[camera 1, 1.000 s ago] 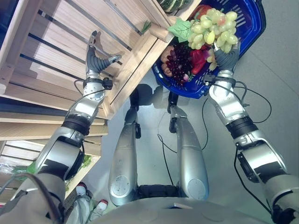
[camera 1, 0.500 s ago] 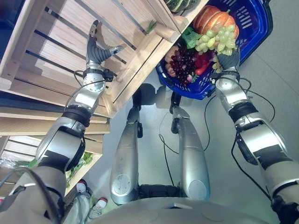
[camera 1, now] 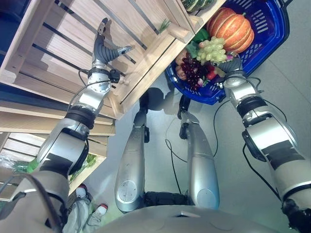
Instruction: Pick up fruits and vegetables into the basket
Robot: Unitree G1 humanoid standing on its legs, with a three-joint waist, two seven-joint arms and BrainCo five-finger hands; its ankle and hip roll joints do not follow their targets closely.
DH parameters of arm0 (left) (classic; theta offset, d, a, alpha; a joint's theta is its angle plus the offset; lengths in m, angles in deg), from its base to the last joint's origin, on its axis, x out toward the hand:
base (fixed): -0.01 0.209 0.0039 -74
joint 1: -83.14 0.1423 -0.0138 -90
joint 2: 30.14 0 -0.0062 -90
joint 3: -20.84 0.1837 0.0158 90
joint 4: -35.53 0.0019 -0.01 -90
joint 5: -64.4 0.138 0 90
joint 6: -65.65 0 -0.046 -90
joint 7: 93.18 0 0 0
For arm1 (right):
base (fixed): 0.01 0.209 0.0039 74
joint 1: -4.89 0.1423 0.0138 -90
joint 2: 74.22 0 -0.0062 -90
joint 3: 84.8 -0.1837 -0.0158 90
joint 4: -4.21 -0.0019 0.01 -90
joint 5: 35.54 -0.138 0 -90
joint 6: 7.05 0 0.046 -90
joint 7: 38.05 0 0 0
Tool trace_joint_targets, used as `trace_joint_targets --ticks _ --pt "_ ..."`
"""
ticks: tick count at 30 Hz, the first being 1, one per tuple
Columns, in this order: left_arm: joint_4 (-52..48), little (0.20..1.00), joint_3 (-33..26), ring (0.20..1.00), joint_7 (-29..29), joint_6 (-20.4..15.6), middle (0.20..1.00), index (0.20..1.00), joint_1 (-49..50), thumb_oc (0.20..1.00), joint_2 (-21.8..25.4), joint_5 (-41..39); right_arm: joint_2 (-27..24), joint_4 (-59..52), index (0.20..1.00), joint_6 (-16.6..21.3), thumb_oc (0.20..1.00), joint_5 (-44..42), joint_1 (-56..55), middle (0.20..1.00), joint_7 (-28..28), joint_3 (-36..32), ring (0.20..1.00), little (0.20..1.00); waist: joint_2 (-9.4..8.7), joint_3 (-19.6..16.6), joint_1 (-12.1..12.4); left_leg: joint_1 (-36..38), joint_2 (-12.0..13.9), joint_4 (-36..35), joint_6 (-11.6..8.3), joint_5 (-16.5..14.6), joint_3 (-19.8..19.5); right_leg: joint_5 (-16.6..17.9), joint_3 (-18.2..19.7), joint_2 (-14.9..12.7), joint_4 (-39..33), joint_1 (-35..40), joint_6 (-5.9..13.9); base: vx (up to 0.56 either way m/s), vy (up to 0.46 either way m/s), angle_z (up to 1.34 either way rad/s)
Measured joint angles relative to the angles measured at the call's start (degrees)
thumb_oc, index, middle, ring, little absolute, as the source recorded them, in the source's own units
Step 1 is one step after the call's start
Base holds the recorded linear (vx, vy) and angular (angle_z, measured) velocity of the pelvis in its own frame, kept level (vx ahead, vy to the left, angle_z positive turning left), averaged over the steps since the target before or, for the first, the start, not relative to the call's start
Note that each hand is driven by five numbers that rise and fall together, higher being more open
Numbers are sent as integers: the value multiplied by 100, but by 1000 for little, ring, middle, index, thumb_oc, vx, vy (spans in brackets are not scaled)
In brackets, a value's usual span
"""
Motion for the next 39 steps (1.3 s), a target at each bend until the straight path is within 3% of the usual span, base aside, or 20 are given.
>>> trace_joint_targets --ticks 13,18,23,28,31,34,36,39 --pt "1 1000 -2 1000 21 2 1000 1000 23 1000 -35 1 2 17 1000 5 1000 67 -14 1000 -97 -42 1000 1000 10 5 11 23 -52 89 17 17 2 26 51 -11 65 21 -34 -7 30 0" --pt "3 1000 -9 1000 -4 2 1000 1000 173 1000 -35 3 -5 26 1000 9 1000 106 -172 1000 -114 -103 1000 1000 10 6 -16 421 -36 81 32 -35 21 23 82 9 -73 446 -11 -2 31 -3" --pt "1 1000 -73 1000 -153 2 1000 1000 626 1000 -37 2 -10 -19 1000 164 1000 262 -692 1000 -120 -168 1000 1000 10 5 -40 1170 -24 -51 65 -114 33 109 136 27 -411 1269 34 29 19 -8" --pt "-32 1000 -389 1000 -405 -44 1000 1000 1635 1000 1 18 -47 -327 1000 491 1000 284 -2021 1000 -131 -695 1000 1000 55 -17 -46 2373 52 -579 40 -165 12 178 72 86 -1090 2527 149 119 -34 -1" --pt "-72 1000 -634 1000 -646 -93 1000 1000 2555 1000 2 199 -71 -562 1000 686 1000 455 -3038 1000 -123 -1068 1000 1000 135 -301 -52 2911 86 -874 50 -192 5 238 30 124 -1504 3129 189 240 -52 -1" --pt "-5 1000 -737 1000 -1053 -106 1000 1000 3487 1000 -200 370 -122 -573 1000 851 1000 578 -4069 1000 -59 -1331 1000 1000 300 -1058 -45 3214 81 -1171 103 -208 5 318 -5 156 -1984 3562 240 178 -39 6" --pt "96 1000 -784 1000 -1265 -108 1000 1000 3807 1000 -324 482 -120 -571 1000 916 1000 671 -4432 1000 -2 -1394 1000 1000 329 -1223 -52 3492 70 -1194 160 -257 11 368 -10 163 -2273 3964 257 175 -31 2" --pt "570 1000 -884 1000 -1690 -122 1000 1000 4434 1000 -572 582 60 -385 1000 1003 1000 779 -5068 1000 65 -1527 1000 1000 270 -1825 -81 3787 58 -1196 139 -427 12 394 -72 180 -2729 4492 282 200 -36 7"
